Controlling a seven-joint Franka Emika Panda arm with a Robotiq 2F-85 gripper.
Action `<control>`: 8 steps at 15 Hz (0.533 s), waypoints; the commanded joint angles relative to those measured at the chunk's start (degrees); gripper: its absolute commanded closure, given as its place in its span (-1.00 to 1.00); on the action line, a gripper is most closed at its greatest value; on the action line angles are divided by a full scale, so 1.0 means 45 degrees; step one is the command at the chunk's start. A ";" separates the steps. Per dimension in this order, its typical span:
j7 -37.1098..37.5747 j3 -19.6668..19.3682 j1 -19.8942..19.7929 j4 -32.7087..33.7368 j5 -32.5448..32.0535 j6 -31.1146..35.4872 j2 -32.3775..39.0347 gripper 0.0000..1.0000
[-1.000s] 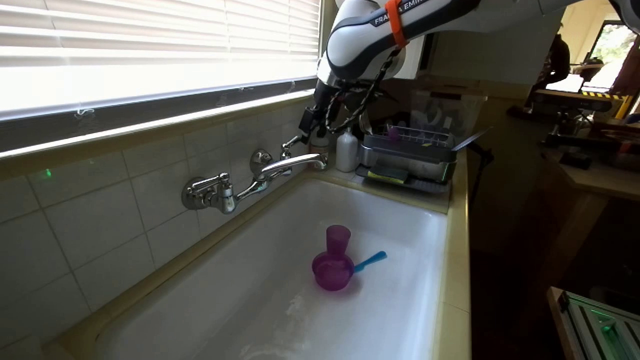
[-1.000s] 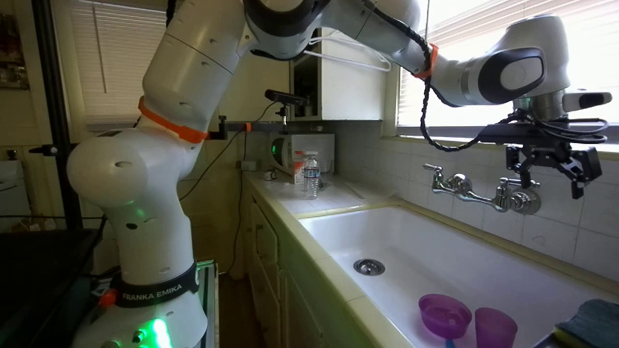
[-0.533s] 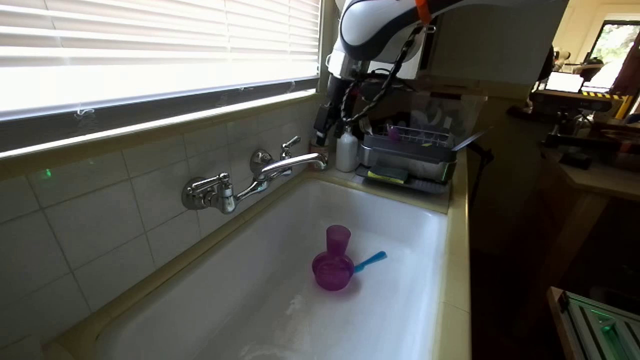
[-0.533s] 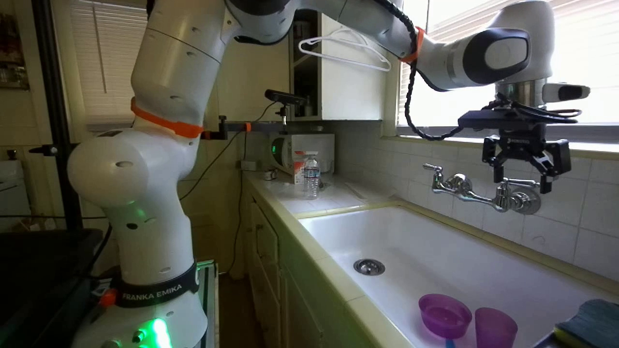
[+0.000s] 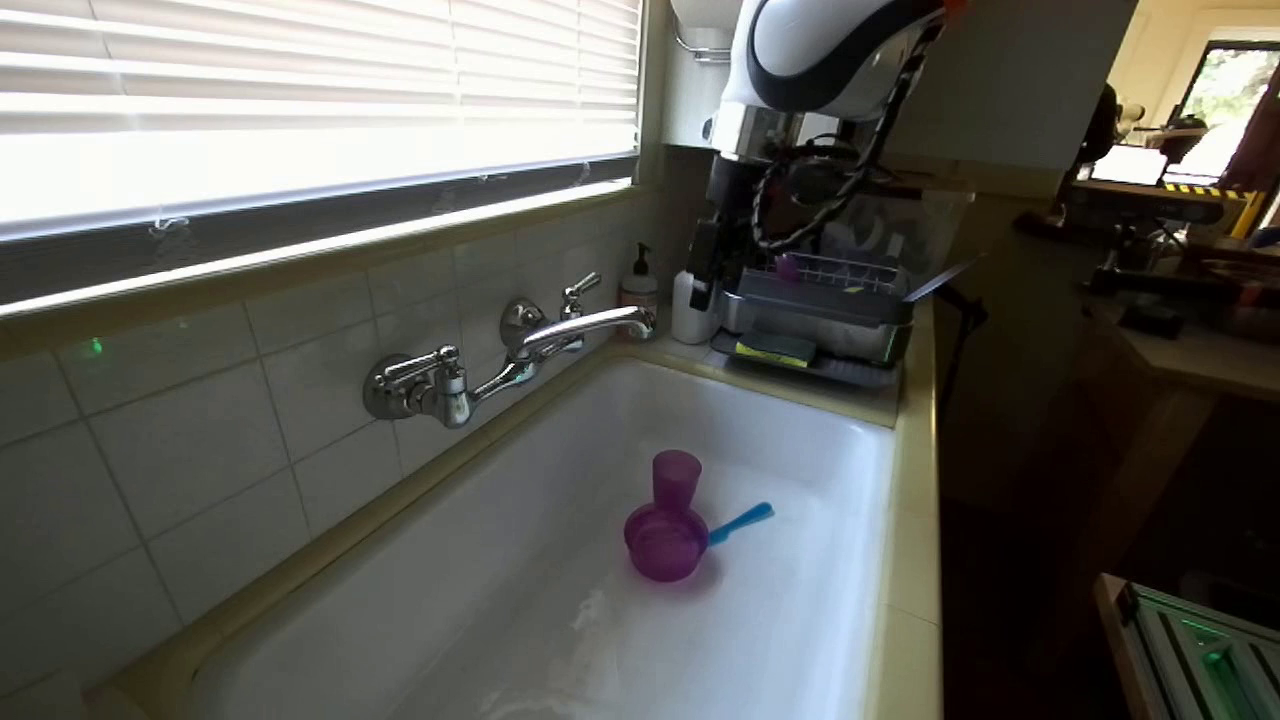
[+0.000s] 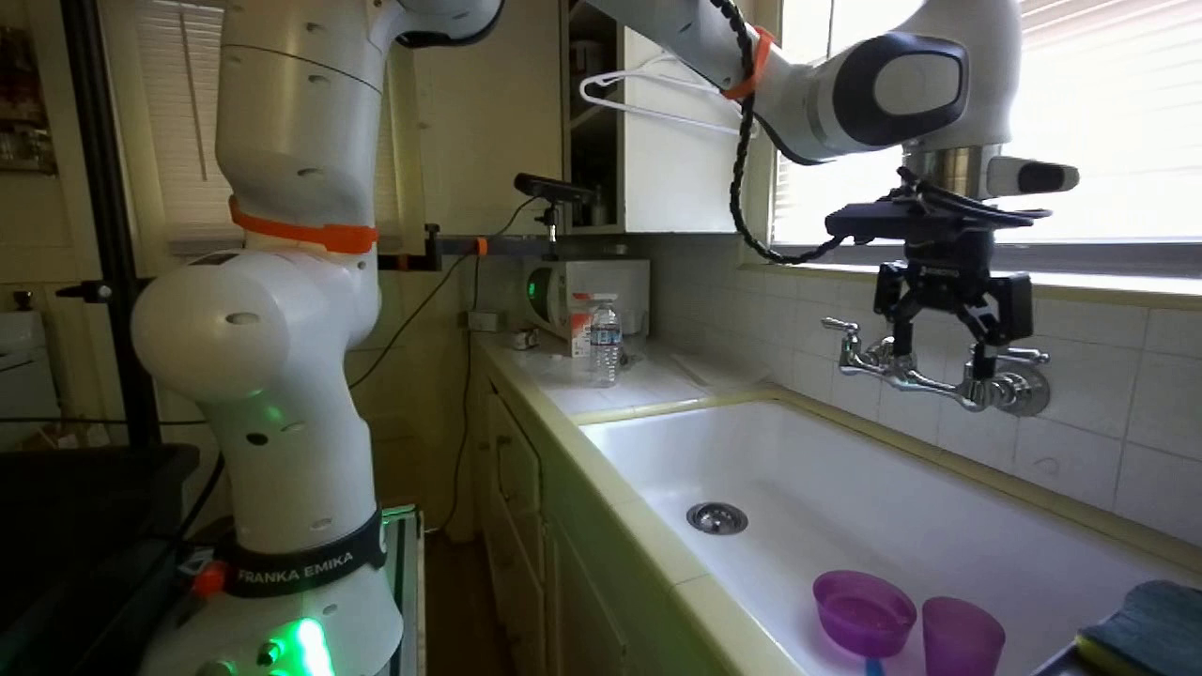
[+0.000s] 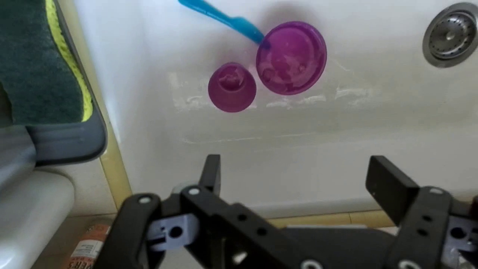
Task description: Open and close the tap
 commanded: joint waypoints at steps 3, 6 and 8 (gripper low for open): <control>-0.0103 -0.0274 0.0338 -0.3183 0.0109 0.0474 -0.2376 -1.00; -0.0189 -0.0378 0.0393 -0.4104 0.0252 0.0752 -0.3043 -1.00; -0.0236 -0.0440 0.0478 -0.4573 0.0345 0.0915 -0.3366 -1.00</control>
